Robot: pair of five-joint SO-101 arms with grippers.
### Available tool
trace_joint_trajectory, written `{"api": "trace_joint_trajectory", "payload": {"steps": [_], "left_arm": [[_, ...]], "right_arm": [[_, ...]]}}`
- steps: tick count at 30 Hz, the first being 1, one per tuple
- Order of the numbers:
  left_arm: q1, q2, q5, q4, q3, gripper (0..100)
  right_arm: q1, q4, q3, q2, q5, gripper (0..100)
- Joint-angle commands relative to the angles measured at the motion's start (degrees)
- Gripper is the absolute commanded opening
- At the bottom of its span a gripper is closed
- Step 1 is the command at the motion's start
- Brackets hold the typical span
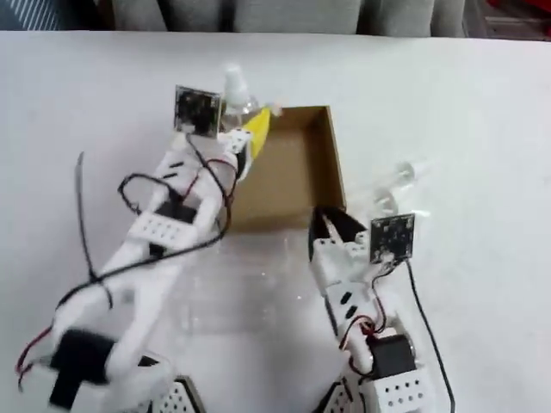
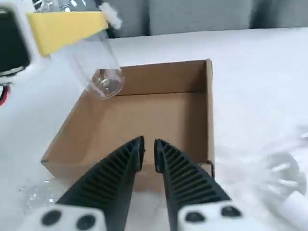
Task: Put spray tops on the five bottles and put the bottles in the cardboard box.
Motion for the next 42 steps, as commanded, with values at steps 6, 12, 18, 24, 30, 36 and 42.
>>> {"api": "trace_joint_trajectory", "payload": {"steps": [6, 12, 18, 24, 30, 36, 42], "left_arm": [[-4.53, 18.51, -0.35, -5.89, -14.86, 2], [-4.79, 24.92, -0.44, -5.89, -18.9, 2], [-4.88, 28.18, -0.7, -5.89, -21.19, 2], [-4.97, 30.81, -0.7, -5.89, -23.3, 2], [-5.05, 31.96, -0.79, -8.53, -22.95, 2], [-4.97, 31.96, -0.79, -14.86, -18.9, 2], [-4.97, 32.04, -0.79, -15.21, -18.29, 2]], "right_arm": [[2.77, 1.89, 0.44, -0.57, 0.26, 1.5], [2.77, 1.89, 0.44, -0.57, 0.26, 1.5], [2.77, 1.89, 0.44, -0.57, 0.26, 1.5], [2.77, 1.89, 0.44, -0.57, 0.26, 1.5], [2.77, 1.89, 0.44, -0.57, 0.26, 1.5], [2.77, 1.89, 0.44, -0.57, 0.26, 1.5], [2.77, 2.42, 0.44, -0.57, 0.26, 1.5]]}}
